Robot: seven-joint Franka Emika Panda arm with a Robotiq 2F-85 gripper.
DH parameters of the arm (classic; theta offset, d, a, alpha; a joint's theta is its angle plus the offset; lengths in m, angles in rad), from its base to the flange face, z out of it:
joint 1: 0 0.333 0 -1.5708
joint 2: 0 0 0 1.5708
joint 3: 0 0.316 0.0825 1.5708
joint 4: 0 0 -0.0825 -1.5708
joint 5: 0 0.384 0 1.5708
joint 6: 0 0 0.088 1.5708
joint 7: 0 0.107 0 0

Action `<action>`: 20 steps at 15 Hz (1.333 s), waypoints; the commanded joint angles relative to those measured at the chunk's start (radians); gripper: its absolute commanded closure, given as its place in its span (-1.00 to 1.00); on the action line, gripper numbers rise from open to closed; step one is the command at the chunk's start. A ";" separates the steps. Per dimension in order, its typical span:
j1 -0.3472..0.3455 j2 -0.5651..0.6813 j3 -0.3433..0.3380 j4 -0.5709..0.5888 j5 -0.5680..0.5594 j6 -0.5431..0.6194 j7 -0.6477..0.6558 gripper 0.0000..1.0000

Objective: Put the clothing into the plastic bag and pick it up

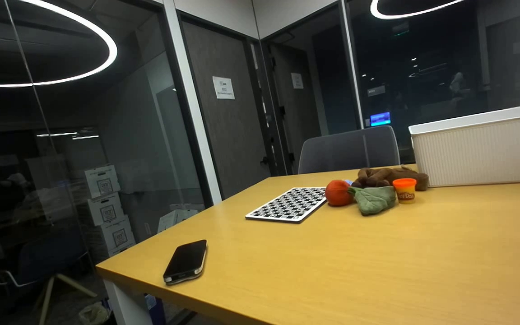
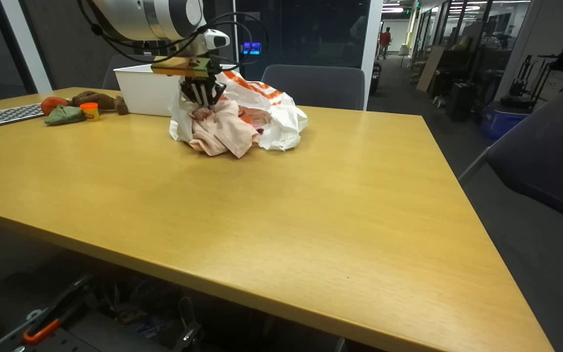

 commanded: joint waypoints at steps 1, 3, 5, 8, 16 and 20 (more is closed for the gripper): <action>-0.083 -0.049 0.126 -0.058 0.258 0.035 -0.214 0.90; -0.098 -0.057 0.158 -0.063 0.353 0.028 -0.293 0.90; -0.098 -0.066 0.155 -0.067 0.386 -0.002 -0.311 0.31; -0.080 -0.081 0.118 -0.082 0.349 -0.026 -0.264 -0.10; -0.063 -0.216 0.019 -0.164 0.139 -0.128 -0.106 -1.00; -0.087 -0.311 0.008 -0.210 0.209 -0.289 -0.191 -1.00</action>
